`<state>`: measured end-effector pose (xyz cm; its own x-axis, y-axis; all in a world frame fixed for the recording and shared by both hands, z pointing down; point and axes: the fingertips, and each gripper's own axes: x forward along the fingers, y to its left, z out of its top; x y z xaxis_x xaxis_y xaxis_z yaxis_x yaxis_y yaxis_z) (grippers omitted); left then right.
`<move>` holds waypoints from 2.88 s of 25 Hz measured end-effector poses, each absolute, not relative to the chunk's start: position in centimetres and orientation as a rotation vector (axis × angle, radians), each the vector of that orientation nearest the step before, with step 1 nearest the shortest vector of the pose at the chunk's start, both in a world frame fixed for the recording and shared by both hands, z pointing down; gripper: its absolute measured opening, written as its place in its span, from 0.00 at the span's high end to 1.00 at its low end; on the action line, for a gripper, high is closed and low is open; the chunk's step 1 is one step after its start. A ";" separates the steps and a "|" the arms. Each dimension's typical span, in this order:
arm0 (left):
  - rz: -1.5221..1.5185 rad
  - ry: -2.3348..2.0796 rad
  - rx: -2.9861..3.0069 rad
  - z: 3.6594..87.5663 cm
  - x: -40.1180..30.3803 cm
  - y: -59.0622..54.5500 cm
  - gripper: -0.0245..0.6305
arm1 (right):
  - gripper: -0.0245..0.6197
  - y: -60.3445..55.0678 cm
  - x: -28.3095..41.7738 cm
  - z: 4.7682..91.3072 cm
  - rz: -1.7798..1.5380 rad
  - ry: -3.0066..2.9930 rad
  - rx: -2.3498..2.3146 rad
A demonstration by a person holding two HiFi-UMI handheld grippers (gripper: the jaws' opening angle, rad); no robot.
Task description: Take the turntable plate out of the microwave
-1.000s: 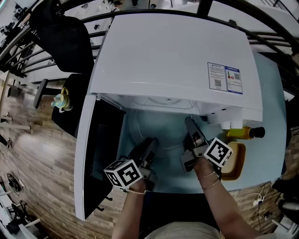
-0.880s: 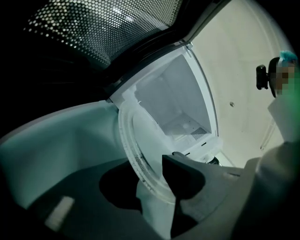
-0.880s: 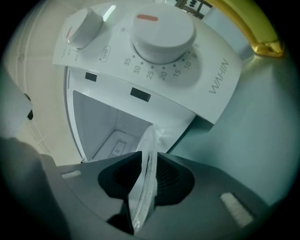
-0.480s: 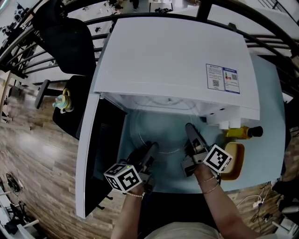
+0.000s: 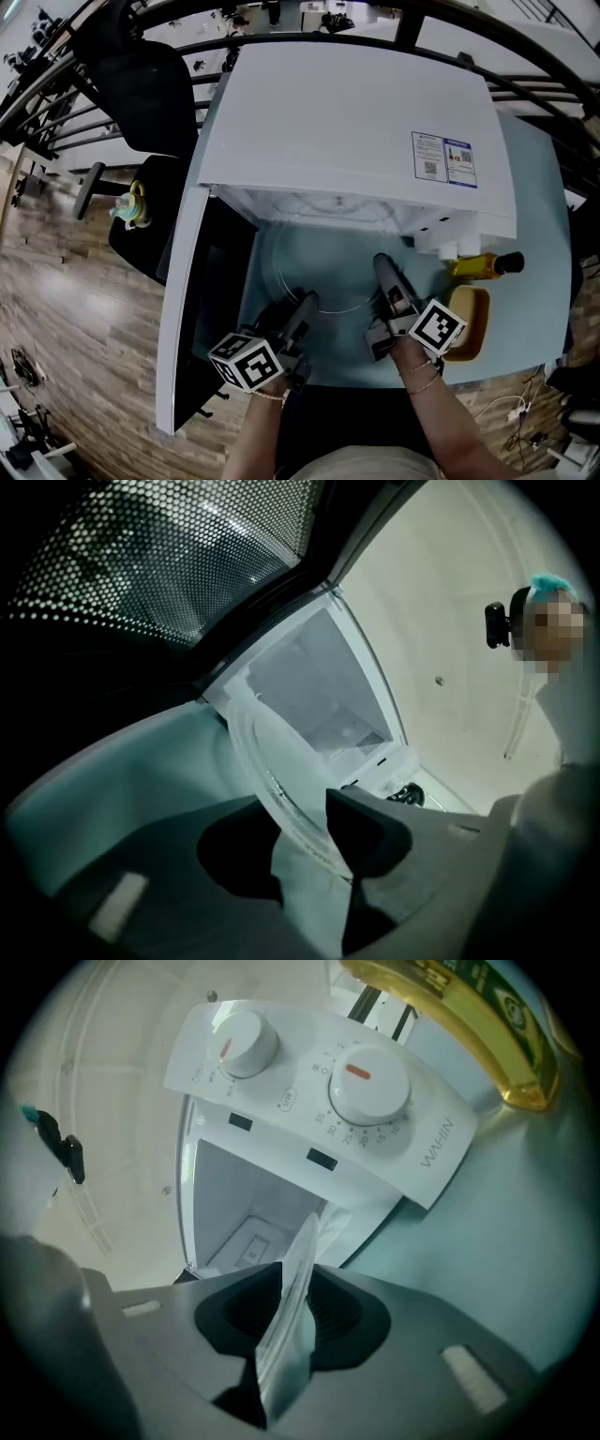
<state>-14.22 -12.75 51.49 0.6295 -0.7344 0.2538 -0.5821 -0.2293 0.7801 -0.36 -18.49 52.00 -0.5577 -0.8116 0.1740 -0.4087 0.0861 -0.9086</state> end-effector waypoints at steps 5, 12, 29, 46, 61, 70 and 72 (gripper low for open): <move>-0.231 -1.038 1.950 50.7 -14.0 -12.8 0.72 | 0.79 -18.5 -0.1 51.2 -1.430 1.995 -1.189; -0.240 -1.041 1.998 48.5 -13.8 -12.0 0.72 | 0.79 -17.7 0.1 49.0 -1.374 2.026 -1.170; -0.263 -1.052 2.046 42.6 -13.8 -7.8 0.72 | 0.78 -13.7 0.0 43.3 -1.346 2.040 -1.126; -0.354 -1.068 2.114 38.9 -14.6 -4.5 0.72 | 0.77 -11.1 -1.0 39.0 -1.255 2.125 -1.042; -0.425 -1.116 2.197 34.6 -15.4 -4.8 0.72 | 0.77 -11.7 -1.7 34.7 -1.116 2.205 -0.956; -0.446 -1.123 2.226 33.4 -15.5 -6.0 0.72 | 0.77 -12.9 -2.0 32.7 -1.071 2.203 -0.934; -0.446 -1.122 2.226 33.3 -15.5 -6.2 0.72 | 0.77 -13.1 -2.0 32.7 -1.066 2.212 -0.944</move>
<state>-15.52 -6.20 33.31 0.5861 -0.8098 -0.0282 -0.6083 -0.4627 0.6448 -2.00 -13.08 32.67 -0.6312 -0.7631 -0.1392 -0.3663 0.4514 -0.8136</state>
